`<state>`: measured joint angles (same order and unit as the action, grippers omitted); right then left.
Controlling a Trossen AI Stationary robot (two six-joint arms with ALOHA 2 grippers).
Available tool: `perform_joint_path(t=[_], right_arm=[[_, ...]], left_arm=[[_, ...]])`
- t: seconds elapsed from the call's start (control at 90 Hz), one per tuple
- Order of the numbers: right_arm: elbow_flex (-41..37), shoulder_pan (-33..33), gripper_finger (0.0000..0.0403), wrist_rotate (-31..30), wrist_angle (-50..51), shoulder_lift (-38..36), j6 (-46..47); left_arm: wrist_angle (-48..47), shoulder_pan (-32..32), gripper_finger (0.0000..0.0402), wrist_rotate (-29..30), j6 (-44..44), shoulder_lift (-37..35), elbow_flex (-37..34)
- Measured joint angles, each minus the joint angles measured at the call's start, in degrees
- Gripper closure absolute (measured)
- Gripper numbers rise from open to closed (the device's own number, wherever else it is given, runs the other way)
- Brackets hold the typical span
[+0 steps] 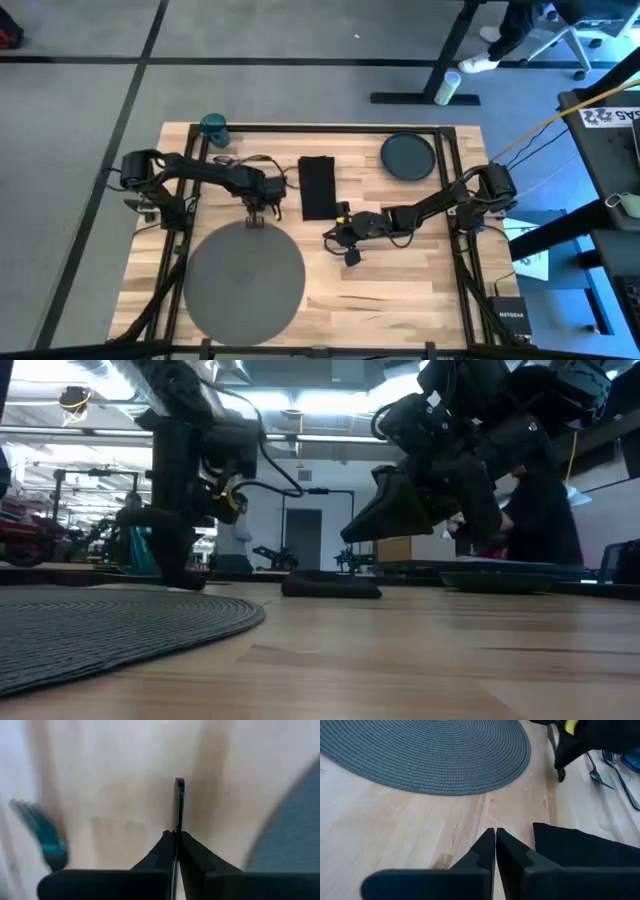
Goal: Set table place
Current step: Put the black table knife on the black table mat
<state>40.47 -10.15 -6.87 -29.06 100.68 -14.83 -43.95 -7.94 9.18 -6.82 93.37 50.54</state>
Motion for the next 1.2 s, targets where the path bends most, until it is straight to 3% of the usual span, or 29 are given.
perform_joint_path(t=[0.189,0.533,0.767,0.978,1.2], right_arm=[[0.0,0.0,0.0403,0.02,0.01,0.0,-0.01],[-0.02,0.0,0.0403,-0.04,0.0,0.0,-0.39],[-0.02,0.0,0.0403,-0.07,0.05,0.0,-0.41],[-0.02,0.0,0.0403,-0.09,0.07,0.0,-0.43],[-0.04,0.04,0.0403,-0.11,0.16,0.0,-0.43]], left_arm=[[-2.58,5.66,0.0399,0.43,2.31,0.01,2.31],[-5.88,17.11,0.04,10.66,3.02,-0.12,9.03],[0.51,26.26,0.0401,11.69,-1.62,-0.27,11.93],[7.26,34.98,0.0401,11.62,-12.75,-0.05,11.96],[14.38,40.39,0.0401,11.81,-16.61,2.1,12.04]])
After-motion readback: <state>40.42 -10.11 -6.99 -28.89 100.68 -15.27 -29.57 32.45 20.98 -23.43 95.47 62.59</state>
